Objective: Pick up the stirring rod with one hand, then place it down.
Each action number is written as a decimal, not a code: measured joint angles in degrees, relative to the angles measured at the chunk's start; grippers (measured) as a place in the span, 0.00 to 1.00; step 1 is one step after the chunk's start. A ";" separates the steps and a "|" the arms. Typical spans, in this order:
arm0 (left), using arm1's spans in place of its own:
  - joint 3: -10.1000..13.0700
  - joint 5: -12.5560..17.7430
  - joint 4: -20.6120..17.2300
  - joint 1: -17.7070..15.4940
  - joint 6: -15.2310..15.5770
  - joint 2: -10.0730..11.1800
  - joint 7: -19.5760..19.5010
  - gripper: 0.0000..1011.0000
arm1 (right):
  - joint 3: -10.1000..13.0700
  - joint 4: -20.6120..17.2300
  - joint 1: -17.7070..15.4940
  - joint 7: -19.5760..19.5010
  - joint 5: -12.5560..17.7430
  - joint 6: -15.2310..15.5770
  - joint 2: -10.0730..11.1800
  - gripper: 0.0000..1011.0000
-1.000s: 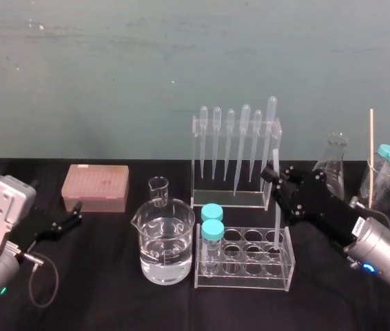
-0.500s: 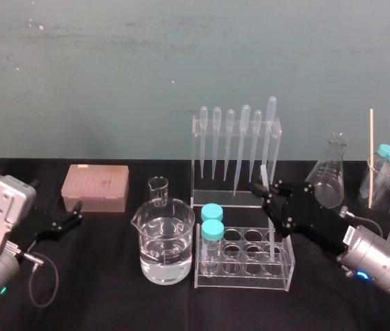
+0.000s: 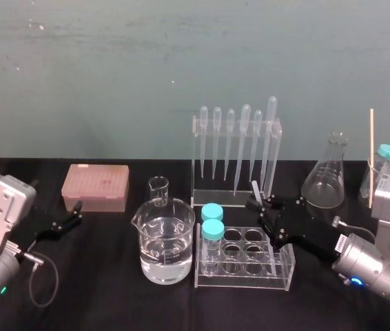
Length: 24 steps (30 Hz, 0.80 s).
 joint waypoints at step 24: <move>0.00 0.00 0.00 0.00 0.00 0.00 0.00 0.99 | -0.62 1.22 0.63 -0.46 -0.91 1.10 -0.08 0.07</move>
